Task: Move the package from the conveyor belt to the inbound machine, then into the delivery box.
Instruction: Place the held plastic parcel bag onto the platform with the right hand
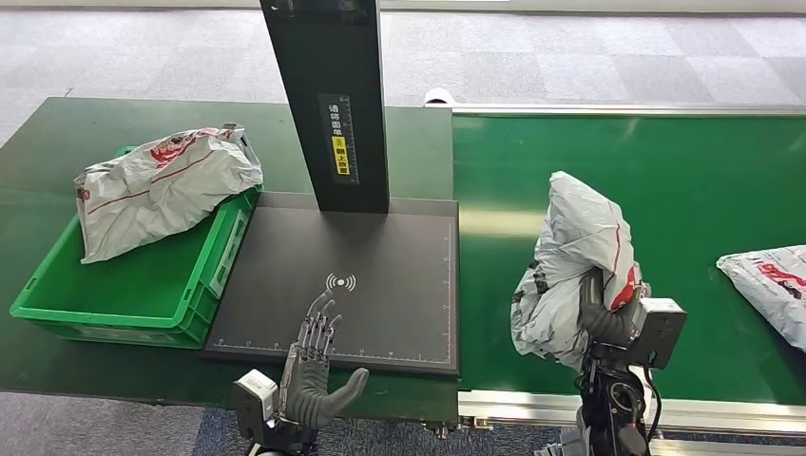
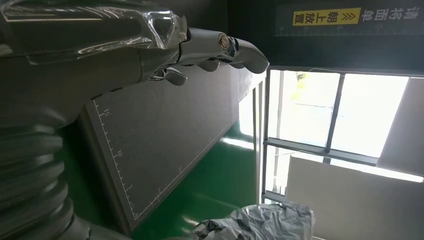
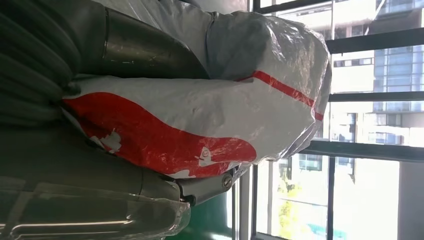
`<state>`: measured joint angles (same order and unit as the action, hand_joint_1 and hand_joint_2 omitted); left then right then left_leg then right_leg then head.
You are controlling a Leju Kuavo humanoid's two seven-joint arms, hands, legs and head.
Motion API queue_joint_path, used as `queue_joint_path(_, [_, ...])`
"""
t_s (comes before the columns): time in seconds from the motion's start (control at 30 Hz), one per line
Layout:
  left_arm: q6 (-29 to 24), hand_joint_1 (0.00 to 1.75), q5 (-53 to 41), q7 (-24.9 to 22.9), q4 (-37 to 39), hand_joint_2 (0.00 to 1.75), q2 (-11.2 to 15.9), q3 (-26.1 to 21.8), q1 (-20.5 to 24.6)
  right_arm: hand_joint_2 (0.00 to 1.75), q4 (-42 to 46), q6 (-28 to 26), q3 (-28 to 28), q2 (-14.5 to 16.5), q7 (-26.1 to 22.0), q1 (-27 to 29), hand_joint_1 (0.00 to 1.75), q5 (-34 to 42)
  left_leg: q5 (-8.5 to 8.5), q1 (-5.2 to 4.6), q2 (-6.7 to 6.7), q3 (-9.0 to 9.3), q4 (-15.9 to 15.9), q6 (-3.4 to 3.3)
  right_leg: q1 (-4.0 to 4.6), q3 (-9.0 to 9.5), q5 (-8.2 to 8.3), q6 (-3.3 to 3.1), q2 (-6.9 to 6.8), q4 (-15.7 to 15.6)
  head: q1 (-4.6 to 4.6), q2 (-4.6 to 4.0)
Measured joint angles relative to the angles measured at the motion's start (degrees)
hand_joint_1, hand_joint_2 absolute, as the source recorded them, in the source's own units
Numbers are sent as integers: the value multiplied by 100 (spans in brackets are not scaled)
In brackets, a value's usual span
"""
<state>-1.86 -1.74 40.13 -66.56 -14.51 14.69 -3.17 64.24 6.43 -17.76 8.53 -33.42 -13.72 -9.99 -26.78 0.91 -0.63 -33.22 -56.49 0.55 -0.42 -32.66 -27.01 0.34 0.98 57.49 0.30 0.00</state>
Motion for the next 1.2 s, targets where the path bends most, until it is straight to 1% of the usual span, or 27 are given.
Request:
queue_joint_path(0.07, [-31, 0, -32, 0, -28, 175, 4, -20, -2, 175, 344, 13, -11, 31, 72, 171, 175, 69, 0, 0, 0, -4, 0, 0, 0, -3, -1, 0, 0, 0, 0, 0])
queue_joint_path(0.13, [-182, 0, -141, 0, -91, 175, 24, -18, 11, 175, 638, 132, -27, 70, 164, 298, 175, 130, 0, 0, 3, -11, 1, 0, 1, -5, -1, 0, 1, 0, 1, 0])
queue_joint_path(0.2, [-490, 0, -300, 0, -130, 175, 71, 26, 117, 175, 645, 466, 8, 102, 491, 209, 175, -23, 0, 1, 21, -27, 4, 2, 2, -6, 3, -5, 12, 1, 2, 0])
queue_joint_path(0.23, [-611, 0, -360, 0, -107, 175, 103, 38, 253, 175, 436, 615, 73, 125, 694, 15, 175, -219, 3, 1, 37, -39, 6, 5, 4, -8, 11, -13, 24, 2, 3, 0])
queue_joint_path(0.3, [-611, 0, -445, -1, 101, 175, 162, -71, 754, 175, -513, 667, 310, 239, 945, -670, 175, -675, 22, 4, 71, -57, 8, 14, 8, -25, 36, -28, 54, 3, 4, 0])
queue_joint_path(0.37, [-363, 0, -524, -2, 359, 175, 192, -364, 1291, 175, -1598, 543, 583, 442, 935, -1358, 175, -921, 56, 8, 73, -46, 10, 20, 10, -42, 58, -31, 59, 3, 4, 0])
queue_joint_path(0.4, [-246, 0, -568, -2, 441, 175, 199, -540, 1465, 175, -2000, 527, 701, 551, 925, -1590, 175, -962, 73, 10, 60, -38, 12, 22, 11, -46, 65, -32, 49, 4, 3, 0])
queue_joint_path(0.47, [-108, 0, -633, -2, 520, 175, 203, -887, 1646, 175, -2593, 557, 884, 754, 933, -1910, 175, -994, 94, 15, 26, -28, 15, 28, 16, -48, 71, -34, 19, 8, 3, 0])
queue_joint_path(0.6, [14, 0, -621, -2, 554, 175, 202, -1360, 1726, 175, -3271, 592, 1153, 1028, 1015, -2181, 175, -983, 96, 18, 1, -49, 16, 32, 20, -58, 70, -35, -3, 12, 3, 0])
queue_joint_path(0.73, [109, 0, -587, -2, 640, 175, 181, -1586, 1779, 175, -3564, 500, 1362, 1134, 1070, -2273, 175, -903, 94, 15, -1, -65, 16, 32, 15, -70, 66, -33, -7, 8, 3, 0])
queue_joint_path(1.2, [188, 0, -638, -2, 1027, 175, 43, -1732, 2019, 175, -3796, 475, 1507, 1161, 1108, -2309, 175, -947, 94, 10, -1, -65, 16, 31, 10, -73, 68, -30, -10, 7, 3, 0])
